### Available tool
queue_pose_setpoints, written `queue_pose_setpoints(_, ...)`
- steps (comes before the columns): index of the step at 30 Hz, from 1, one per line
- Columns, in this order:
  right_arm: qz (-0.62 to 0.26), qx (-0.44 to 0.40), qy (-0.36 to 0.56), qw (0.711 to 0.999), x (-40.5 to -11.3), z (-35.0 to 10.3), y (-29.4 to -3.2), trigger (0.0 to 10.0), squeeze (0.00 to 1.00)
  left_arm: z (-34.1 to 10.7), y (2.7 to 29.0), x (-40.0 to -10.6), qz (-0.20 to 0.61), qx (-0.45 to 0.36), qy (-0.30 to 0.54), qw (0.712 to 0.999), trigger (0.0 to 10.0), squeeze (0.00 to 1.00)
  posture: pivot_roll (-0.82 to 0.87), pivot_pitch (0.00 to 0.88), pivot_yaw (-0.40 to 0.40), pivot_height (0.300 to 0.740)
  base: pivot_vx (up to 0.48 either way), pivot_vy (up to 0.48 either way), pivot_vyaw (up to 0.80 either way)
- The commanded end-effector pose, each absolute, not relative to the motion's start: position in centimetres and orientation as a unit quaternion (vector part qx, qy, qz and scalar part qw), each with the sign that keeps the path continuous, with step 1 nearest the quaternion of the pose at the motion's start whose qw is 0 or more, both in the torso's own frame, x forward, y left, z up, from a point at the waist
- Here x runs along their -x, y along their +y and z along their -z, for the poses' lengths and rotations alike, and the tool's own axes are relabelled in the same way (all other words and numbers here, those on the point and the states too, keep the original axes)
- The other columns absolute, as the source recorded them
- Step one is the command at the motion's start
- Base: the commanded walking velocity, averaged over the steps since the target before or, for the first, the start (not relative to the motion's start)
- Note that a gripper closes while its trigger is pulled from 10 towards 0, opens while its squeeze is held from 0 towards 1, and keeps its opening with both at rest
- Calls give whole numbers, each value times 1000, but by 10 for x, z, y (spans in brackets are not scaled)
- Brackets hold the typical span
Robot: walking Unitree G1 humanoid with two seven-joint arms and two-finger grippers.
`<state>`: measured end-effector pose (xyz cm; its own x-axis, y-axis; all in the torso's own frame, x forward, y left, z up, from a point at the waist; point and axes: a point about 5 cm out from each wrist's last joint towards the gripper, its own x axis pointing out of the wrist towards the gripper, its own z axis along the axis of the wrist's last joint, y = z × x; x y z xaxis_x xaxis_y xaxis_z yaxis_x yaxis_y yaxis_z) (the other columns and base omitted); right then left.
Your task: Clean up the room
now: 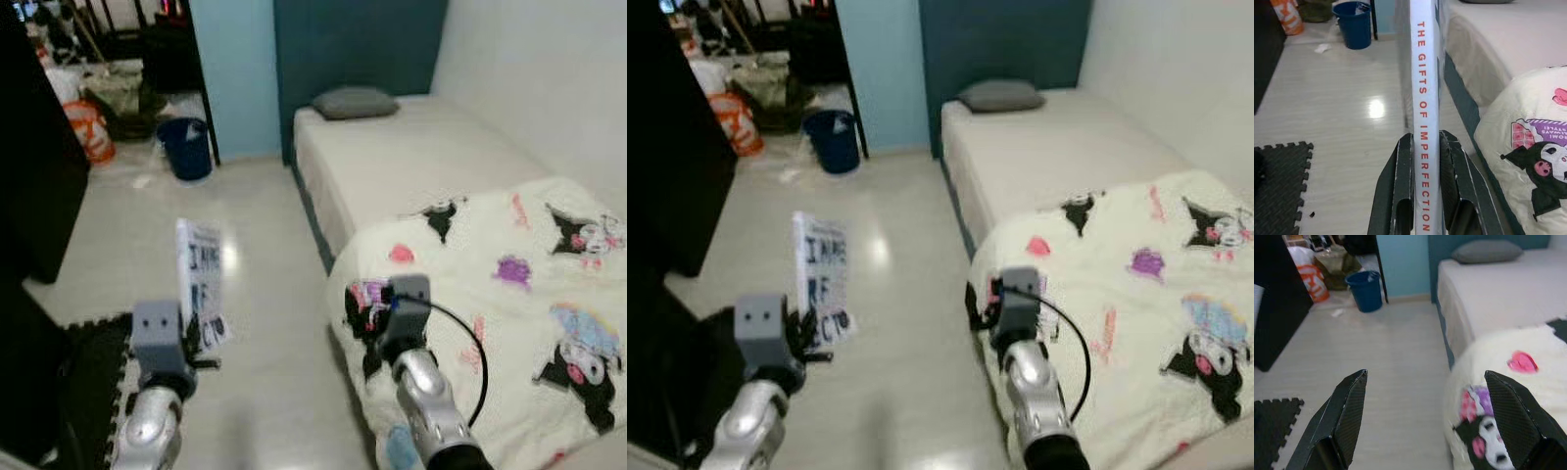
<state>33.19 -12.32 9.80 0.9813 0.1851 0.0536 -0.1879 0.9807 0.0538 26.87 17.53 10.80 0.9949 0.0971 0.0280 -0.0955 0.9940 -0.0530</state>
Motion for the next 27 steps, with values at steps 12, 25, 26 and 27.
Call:
queue_pose_setpoints(12, -99, -39, -9, 994, -329, -90, -119, 10000, 0, -110, 186, -267, -68, 17, -25, 997, 10000, 0, 77, 138, -3, 740, 372, 0, 0)
queue_pose_setpoints(25, -109, -42, 0, 993, -329, -88, -115, 10000, 0, -109, 187, -269, -71, 16, -23, 997, 10000, 0, 78, 124, -4, 740, 386, 0, 0)
queue_pose_setpoints(26, -111, -42, 1, 993, -329, -87, -115, 10000, 0, -108, 186, -269, -71, 16, -22, 997, 10000, 0, 78, 123, -4, 740, 386, 0, 0)
queue_pose_setpoints(27, -111, -42, 1, 993, -329, -87, -115, 10000, 0, -108, 186, -269, -71, 16, -22, 997, 10000, 0, 78, 123, -4, 740, 386, 0, 0)
